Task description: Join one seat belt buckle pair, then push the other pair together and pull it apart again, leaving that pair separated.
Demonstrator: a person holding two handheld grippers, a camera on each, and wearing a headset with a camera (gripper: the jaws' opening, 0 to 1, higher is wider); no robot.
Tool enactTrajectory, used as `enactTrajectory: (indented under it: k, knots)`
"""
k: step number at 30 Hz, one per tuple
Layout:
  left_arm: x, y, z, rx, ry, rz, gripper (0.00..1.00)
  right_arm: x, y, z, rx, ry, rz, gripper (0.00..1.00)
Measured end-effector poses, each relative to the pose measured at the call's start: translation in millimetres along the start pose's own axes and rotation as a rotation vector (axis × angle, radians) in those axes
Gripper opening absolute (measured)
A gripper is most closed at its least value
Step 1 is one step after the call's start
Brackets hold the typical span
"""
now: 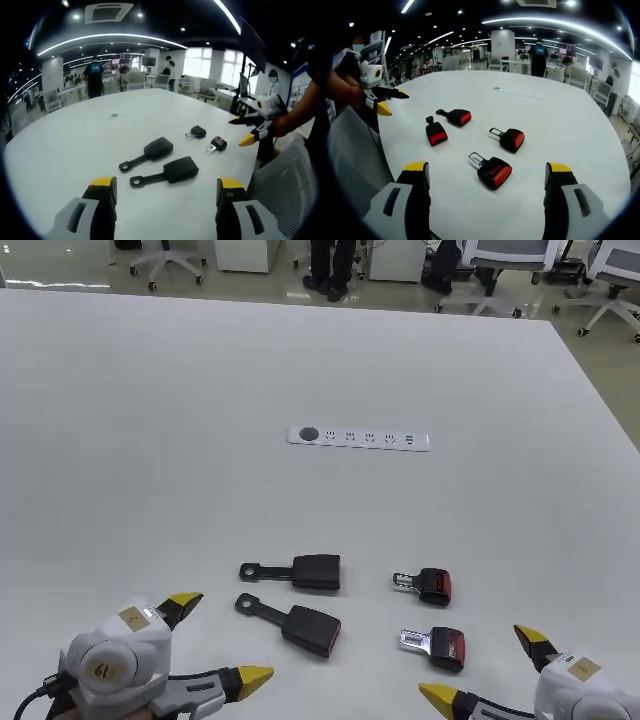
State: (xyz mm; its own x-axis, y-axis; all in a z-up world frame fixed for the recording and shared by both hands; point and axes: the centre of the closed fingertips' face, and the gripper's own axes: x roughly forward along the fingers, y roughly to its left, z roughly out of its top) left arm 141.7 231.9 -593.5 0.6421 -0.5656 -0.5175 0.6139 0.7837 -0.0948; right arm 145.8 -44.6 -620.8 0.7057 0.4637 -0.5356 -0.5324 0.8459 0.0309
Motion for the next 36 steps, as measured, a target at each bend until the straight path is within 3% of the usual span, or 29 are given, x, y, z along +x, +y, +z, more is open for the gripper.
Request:
enactTrajectory:
  k: [6, 14, 24, 36]
  knots:
    - [3.8, -5.4, -1.1, 0.017, 0.016, -0.036, 0.83, 4.5, 1.3, 2.2, -0.014, 0.011, 0.024, 0.96]
    - [9.9, -3.7, -5.4, 0.064, 0.042, -0.074, 0.82, 10.9, -0.8, 2.1, -0.038, 0.032, 0.059, 0.94]
    - [21.2, -5.9, -0.5, 0.101, 0.059, -0.121, 0.81, 19.8, -3.2, 3.0, -0.056, 0.051, 0.094, 0.94]
    - [33.3, -17.6, -0.5, 0.165, 0.103, -0.189, 0.8, 30.3, -3.5, 0.2, -0.081, 0.082, 0.134, 0.92]
